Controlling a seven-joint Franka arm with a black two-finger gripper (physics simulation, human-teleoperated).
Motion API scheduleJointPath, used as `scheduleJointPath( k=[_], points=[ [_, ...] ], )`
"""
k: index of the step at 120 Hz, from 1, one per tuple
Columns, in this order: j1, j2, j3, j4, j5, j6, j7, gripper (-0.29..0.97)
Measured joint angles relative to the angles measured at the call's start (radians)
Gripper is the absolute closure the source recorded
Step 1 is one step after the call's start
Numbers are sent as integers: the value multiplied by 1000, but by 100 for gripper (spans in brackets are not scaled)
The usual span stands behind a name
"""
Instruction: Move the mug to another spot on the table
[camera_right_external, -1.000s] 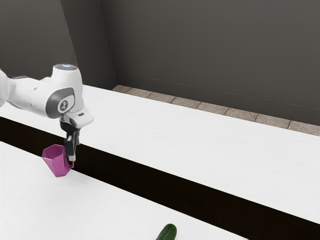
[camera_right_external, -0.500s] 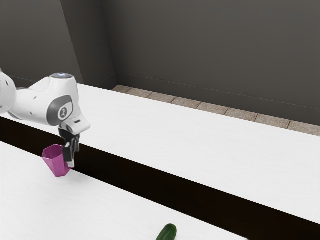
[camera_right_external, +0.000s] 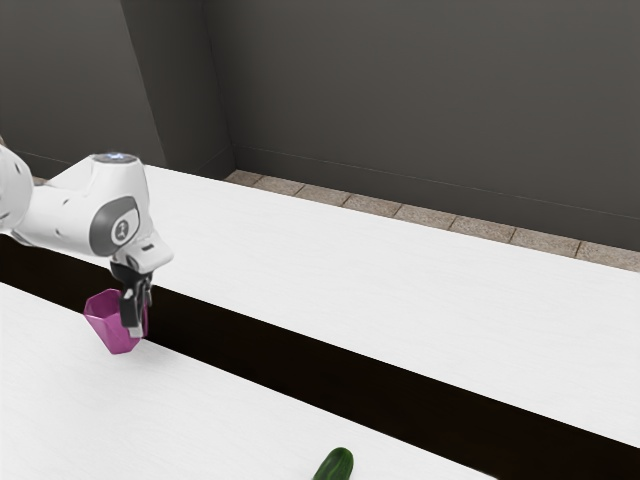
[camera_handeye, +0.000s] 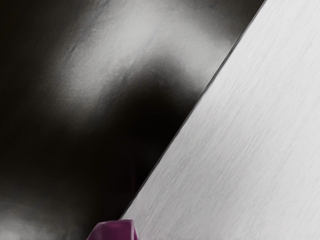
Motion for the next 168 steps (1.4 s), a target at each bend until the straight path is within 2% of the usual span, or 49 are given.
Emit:
scheduleJointPath(
  k=[42, 52, 73, 100, 140, 168],
  points=[
    [3, 34, 0, 0, 1, 18, 4, 2],
    [6, 36, 0, 0, 0, 23, 4, 11],
    [7, 36, 0, 0, 0, 28, 5, 41],
    [6, 36, 0, 0, 8, 42, 1, 54],
    [-29, 20, -4, 48, 149, -3, -55, 68],
    [-120, -8, -6, 90, 269, -38, -125, 74]
  ],
)
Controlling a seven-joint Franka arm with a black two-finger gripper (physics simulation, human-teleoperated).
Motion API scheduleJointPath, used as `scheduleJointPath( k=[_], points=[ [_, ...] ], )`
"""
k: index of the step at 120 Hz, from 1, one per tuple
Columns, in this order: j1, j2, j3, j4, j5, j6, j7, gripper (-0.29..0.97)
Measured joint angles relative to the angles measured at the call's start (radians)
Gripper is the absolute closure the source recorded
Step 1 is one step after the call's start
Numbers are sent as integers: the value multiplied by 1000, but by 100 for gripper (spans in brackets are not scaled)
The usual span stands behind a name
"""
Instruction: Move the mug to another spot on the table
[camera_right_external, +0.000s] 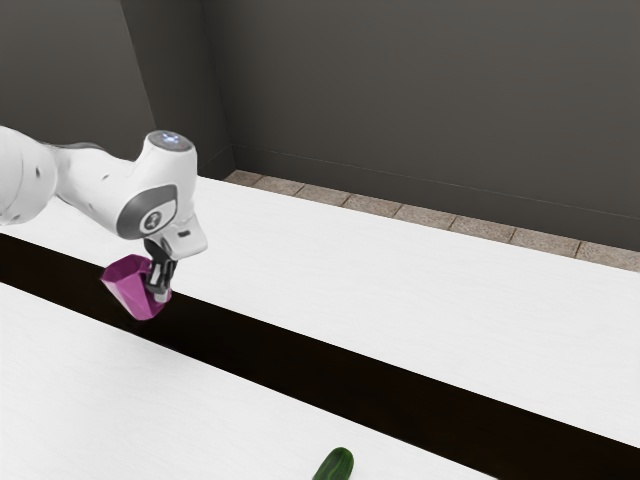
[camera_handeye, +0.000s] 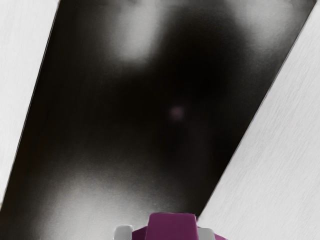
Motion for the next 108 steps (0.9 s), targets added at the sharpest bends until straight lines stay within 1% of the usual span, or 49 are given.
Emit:
scheduleJointPath(
  k=[6, 27, 50, 73, 108],
  points=[
    [-23, 9, 0, 13, 16, -8, -16, 75],
    [-105, 55, -5, 54, 114, -34, -92, 78],
    [-184, 85, -8, 87, 182, -80, -180, 79],
    [-266, 89, -10, 95, 207, -108, -260, 79],
    [-307, 142, -33, 120, 210, -114, -346, 78]
  ],
)
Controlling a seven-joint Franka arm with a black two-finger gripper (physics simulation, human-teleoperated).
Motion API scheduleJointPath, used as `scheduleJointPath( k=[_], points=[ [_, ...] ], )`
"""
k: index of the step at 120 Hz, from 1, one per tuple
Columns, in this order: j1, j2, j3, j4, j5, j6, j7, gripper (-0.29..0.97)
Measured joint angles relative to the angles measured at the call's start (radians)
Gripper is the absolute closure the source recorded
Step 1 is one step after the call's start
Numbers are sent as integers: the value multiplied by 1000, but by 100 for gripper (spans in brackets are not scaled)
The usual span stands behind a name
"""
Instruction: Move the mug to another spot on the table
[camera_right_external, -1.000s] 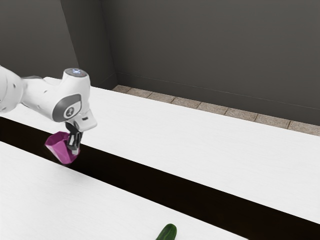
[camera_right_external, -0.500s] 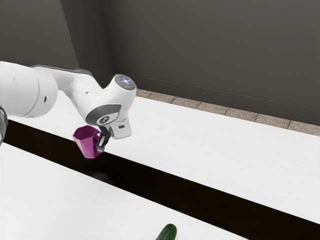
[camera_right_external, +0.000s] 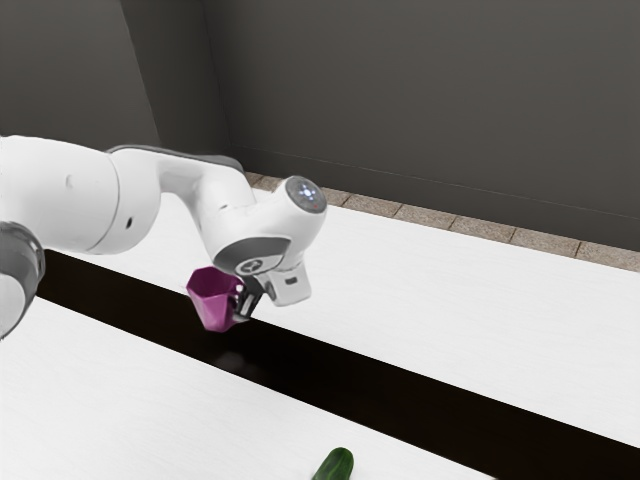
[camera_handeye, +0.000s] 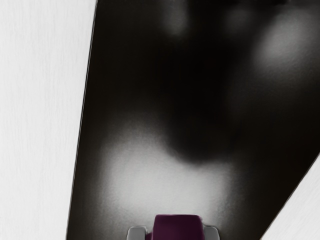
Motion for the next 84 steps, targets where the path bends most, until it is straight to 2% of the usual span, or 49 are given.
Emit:
scheduleJointPath(
  k=[53, 84],
  points=[
    [6, 73, -25, 30, -11, 61, -73, 77],
    [12, 81, -39, 17, -76, 81, -81, 74]
  ],
)
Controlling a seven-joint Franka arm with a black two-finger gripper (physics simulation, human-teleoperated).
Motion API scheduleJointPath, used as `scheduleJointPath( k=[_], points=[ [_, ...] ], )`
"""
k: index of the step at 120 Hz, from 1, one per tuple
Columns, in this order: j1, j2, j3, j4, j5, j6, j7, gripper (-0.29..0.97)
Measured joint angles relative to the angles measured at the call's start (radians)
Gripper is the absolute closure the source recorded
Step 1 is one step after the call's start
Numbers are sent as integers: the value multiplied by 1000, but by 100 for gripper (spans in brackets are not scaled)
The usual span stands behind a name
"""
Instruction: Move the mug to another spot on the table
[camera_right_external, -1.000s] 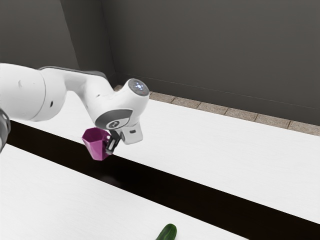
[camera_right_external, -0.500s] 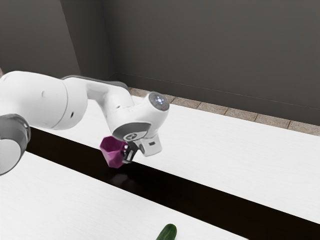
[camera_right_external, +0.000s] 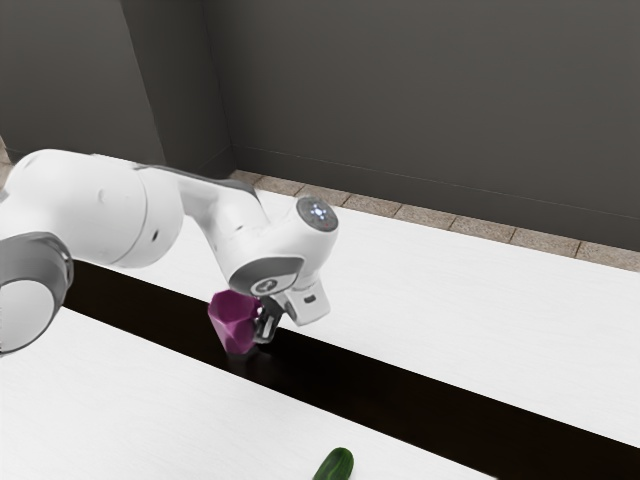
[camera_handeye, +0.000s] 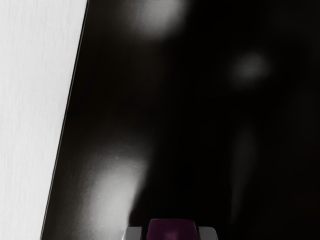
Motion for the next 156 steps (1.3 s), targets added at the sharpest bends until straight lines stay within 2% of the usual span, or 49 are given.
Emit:
scheduleJointPath(
  k=[8, 20, 32, 54, 88, 104, 121, 134, 156],
  points=[
    [1, 2, -2, -1, -8, 4, 0, 73],
    [1, 0, -8, 0, -39, -1, 7, 46],
    [1, -1, -9, 0, -61, -7, 15, 29],
    [5, -12, -10, 0, -86, -12, 30, 12],
    [-11, -83, -31, -9, -162, -14, 62, 3],
    [-2, -211, -44, -13, -234, -29, 70, 2],
    [104, -380, -36, 54, -359, -151, -21, 1],
    [186, -426, -39, 161, -411, -259, -139, 1],
    [308, -455, -41, 229, -474, -355, -300, 0]
  ],
)
